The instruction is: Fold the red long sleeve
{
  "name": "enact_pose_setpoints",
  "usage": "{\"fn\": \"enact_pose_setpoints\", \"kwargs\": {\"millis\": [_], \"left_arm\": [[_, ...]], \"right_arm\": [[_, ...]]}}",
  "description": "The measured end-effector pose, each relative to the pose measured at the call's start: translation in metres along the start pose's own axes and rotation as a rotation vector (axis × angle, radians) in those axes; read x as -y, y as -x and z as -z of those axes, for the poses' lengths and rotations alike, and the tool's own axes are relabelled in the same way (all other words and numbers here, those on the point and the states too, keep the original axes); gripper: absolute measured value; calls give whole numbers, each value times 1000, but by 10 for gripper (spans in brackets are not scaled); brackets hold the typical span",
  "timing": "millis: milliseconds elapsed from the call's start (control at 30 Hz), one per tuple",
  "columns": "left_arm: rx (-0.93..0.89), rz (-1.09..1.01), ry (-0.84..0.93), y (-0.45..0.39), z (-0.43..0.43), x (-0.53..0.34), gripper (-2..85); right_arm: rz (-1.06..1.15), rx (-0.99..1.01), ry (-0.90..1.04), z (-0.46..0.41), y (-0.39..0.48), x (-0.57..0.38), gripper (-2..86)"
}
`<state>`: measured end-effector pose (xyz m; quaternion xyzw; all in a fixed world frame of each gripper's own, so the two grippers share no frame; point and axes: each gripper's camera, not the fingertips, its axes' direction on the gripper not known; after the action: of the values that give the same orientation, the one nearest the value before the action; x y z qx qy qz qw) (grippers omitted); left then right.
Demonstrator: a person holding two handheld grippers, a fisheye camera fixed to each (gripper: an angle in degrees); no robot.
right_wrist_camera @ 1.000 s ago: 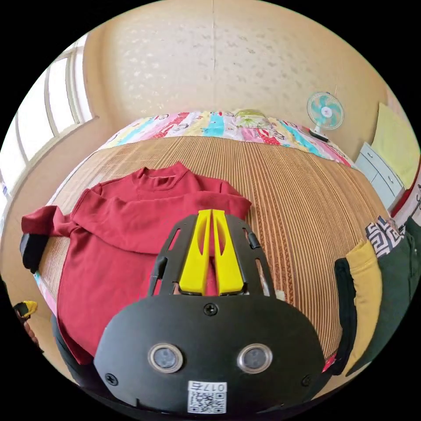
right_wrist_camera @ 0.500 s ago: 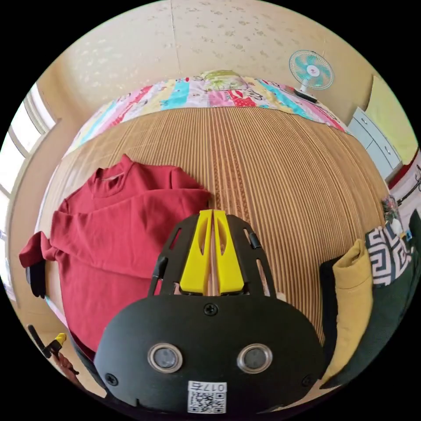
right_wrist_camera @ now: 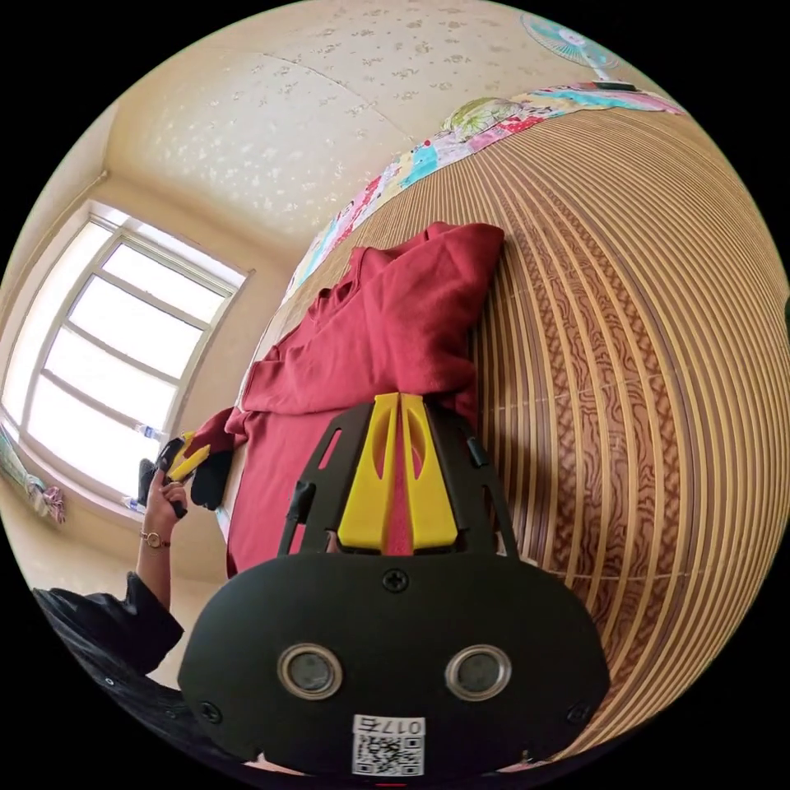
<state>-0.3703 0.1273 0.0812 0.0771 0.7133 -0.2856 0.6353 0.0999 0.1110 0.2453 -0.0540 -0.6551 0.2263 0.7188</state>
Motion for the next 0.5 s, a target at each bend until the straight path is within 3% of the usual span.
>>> {"fn": "enact_pose_setpoints", "kwargs": {"millis": [67, 167, 267, 400, 500], "left_arm": [[98, 71, 46, 11, -35, 35, 141], [15, 168, 223, 33, -97, 54, 110], [-190, 126, 106, 28, -84, 37, 40], [-261, -50, -111, 24, -11, -37, 36], [-296, 39, -120, 63, 30, -130, 29]], "right_arm": [[23, -42, -4, 6, -2, -5, 3], [0, 19, -3, 15, -25, -10, 3], [-30, 86, -2, 24, -48, -14, 2], [-4, 19, 5, 31, -48, -17, 1], [-24, 74, 6, 40, -65, -20, 2]]}}
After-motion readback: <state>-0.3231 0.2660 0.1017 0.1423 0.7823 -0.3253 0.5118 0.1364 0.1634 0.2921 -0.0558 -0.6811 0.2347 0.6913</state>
